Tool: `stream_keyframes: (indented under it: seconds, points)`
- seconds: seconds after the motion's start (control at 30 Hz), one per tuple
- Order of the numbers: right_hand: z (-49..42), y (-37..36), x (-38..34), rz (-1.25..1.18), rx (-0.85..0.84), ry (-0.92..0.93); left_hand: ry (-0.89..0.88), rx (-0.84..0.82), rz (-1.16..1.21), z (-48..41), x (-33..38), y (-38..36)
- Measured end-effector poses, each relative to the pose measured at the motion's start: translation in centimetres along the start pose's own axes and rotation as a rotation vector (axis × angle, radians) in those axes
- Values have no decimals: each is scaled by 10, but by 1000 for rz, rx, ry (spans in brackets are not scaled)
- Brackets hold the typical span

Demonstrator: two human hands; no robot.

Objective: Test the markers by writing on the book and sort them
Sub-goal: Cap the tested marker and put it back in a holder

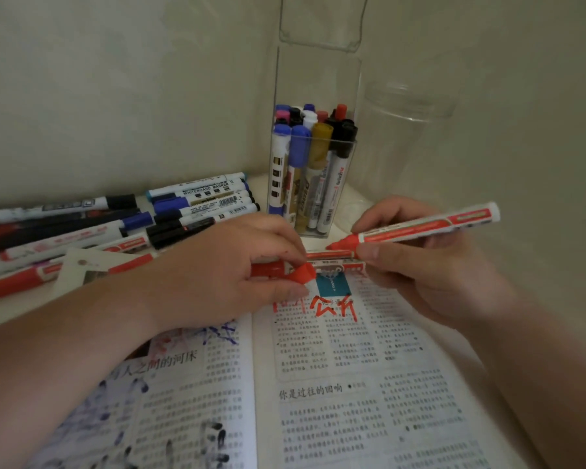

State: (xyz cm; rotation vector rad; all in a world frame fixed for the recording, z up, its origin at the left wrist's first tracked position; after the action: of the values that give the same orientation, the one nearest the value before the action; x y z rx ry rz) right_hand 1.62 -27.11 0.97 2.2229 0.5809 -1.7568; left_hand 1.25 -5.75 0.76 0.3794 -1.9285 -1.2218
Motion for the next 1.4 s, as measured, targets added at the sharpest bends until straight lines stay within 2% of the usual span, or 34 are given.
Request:
stream_keyframes:
  seconds: [0.2, 0.37, 0.57, 0.63, 0.67, 0.8, 0.97, 1.07, 1.23, 1.4]
  points:
    - [-2, -7, 3, -7, 7, 19, -23, 21, 39, 2, 1, 0]
    - [0, -14, 5, 30, 6, -19, -61, 37, 72, 2, 2, 0]
    - [5, -32, 1, 31, -73, -60, -86, 53, 65, 1, 1, -2]
    - [4, -36, 1, 27, -40, -85, -97, 60, 64, 1, 2, -2]
    - [4, -36, 1, 55, -7, -71, -107, 68, 62, 1, 2, -1]
    - [4, -42, 4, 445, 49, 149, -137, 77, 45, 1, 5, -2]
    - [2, -47, 7, 580, 9, 192, -173, -21, 90, 0, 9, -9]
    - [1, -47, 8, 562, -5, 183, -156, -13, 86, 1, 7, -8]
    - [0, -53, 9, 328, -32, 127, -167, 21, 91, 2, 9, -6]
    - [-1, -48, 11, 334, -14, 123, -154, 14, 80, 1, 10, -6]
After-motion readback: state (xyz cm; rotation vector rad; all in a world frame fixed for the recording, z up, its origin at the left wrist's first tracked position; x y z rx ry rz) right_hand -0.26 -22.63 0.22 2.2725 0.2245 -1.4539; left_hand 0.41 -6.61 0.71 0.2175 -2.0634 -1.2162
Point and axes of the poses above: each hand's wrist, its own z-axis away from the middle knuckle, its own y-axis out of the back of the hand, x = y × z, the point moved 4 cm from there along -z, towards the middle knuckle, and after that the axes turned 1 degree about -x, right-handed, at the moved point
